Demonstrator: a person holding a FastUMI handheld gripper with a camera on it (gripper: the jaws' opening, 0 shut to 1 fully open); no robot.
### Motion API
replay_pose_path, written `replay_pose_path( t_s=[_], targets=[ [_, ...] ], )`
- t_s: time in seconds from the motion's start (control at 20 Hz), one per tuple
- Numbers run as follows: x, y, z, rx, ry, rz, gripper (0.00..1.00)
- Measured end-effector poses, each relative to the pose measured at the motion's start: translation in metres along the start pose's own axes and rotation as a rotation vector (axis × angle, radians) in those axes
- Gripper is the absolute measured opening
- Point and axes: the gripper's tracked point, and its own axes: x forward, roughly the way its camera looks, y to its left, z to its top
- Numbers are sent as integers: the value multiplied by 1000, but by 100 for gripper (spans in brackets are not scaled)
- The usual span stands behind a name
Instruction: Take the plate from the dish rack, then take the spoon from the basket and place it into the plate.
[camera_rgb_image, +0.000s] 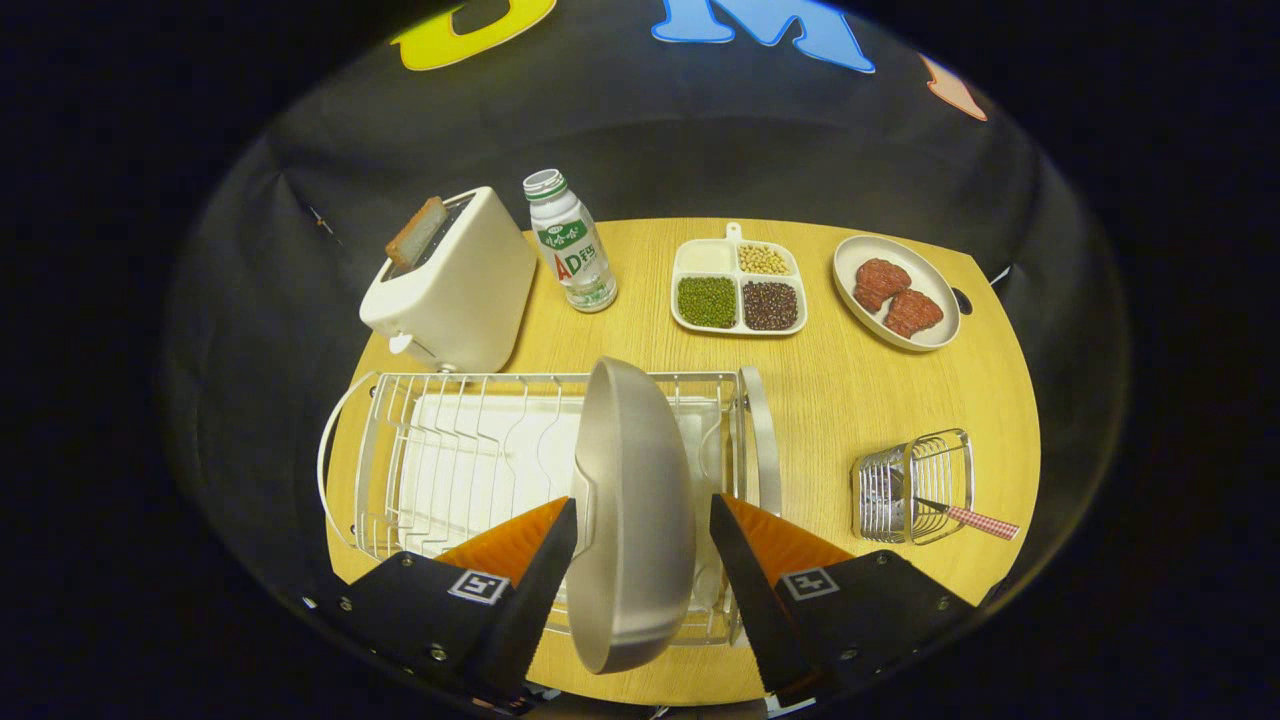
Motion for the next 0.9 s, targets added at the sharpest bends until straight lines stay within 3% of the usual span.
replay_pose_path(
  t_s=[0.05, 0.1, 0.15, 0.2, 0.35, 0.75, 0.9],
  targets=[
    [1, -2, -2, -6, 21, -22, 81],
    [7, -2, -8, -11, 40, -34, 64],
    [9, -5, -10, 0, 58, -56, 55],
    [6, -3, -9, 5, 61, -52, 34],
    [9, -5, -11, 16, 73, -77, 31],
    [-14, 6, 7, -63, 22, -312, 31],
    [-19, 8, 10, -81, 16, -328, 30]
  ],
)
